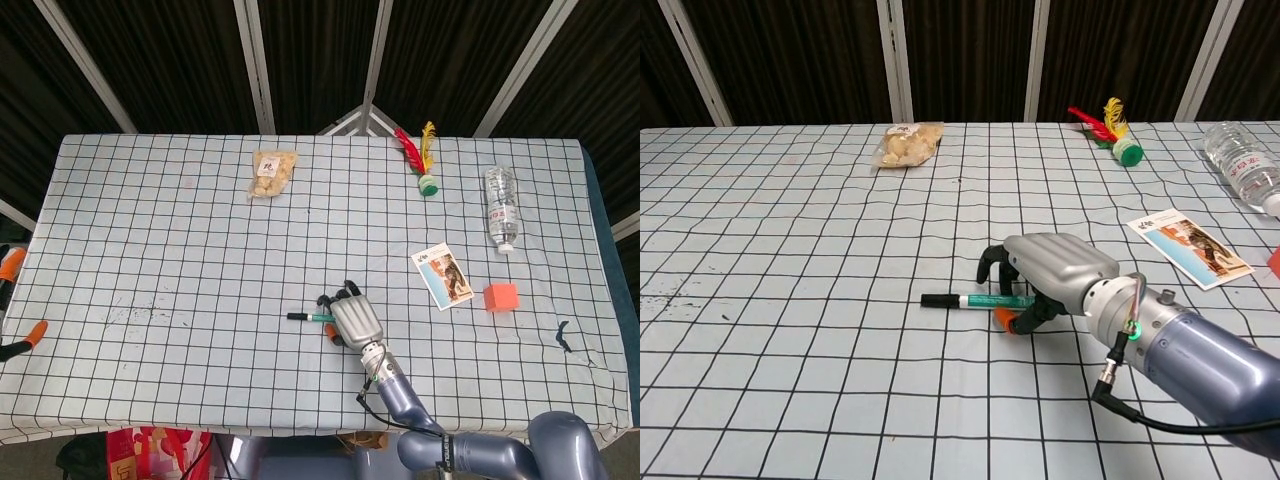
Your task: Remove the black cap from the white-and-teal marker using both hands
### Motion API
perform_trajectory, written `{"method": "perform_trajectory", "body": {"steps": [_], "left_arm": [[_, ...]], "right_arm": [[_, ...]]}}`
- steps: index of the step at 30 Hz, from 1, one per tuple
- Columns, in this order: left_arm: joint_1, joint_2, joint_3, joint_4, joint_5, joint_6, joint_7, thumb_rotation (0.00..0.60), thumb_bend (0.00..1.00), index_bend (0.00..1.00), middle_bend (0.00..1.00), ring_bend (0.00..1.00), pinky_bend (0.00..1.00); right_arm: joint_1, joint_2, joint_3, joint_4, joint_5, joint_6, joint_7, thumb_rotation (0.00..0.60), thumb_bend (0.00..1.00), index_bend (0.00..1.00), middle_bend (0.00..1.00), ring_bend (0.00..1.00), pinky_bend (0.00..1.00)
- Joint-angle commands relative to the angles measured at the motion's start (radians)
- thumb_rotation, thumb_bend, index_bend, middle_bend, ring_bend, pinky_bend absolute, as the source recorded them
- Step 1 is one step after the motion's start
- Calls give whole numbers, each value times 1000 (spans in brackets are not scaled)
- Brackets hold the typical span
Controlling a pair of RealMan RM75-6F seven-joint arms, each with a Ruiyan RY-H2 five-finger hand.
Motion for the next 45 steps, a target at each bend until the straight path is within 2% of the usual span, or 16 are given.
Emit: {"method": "perform_trajectory", "body": {"steps": [1,16,22,28,34,45], "left_arm": [[1,0,-2,4,-6,-1,-6,600,343,35,0,0,0],[5,2,-4,10,-10,3,-14,600,344,35,0,0,0],[5,5,-8,12,-16,2,-23,600,343,35,0,0,0],[2,5,-7,13,-11,-2,-19,600,343,35,0,0,0],[-4,1,-9,5,0,-2,-2,600,343,35,0,0,0],[-21,-14,-12,-6,25,-7,13,600,344,35,0,0,0]], "right_arm": [[-4,-2,-3,5,-13,1,20,600,466,421,556,390,121],[-17,-5,-25,43,-111,21,122,600,492,500,578,424,121],[-20,-2,-31,42,-104,5,110,600,499,503,583,426,121],[-26,-2,-33,42,-132,26,119,600,554,608,640,485,121],[-35,53,2,-26,-182,73,193,600,562,641,660,505,121],[-51,229,47,-231,-226,121,201,600,562,656,664,509,121]]}}
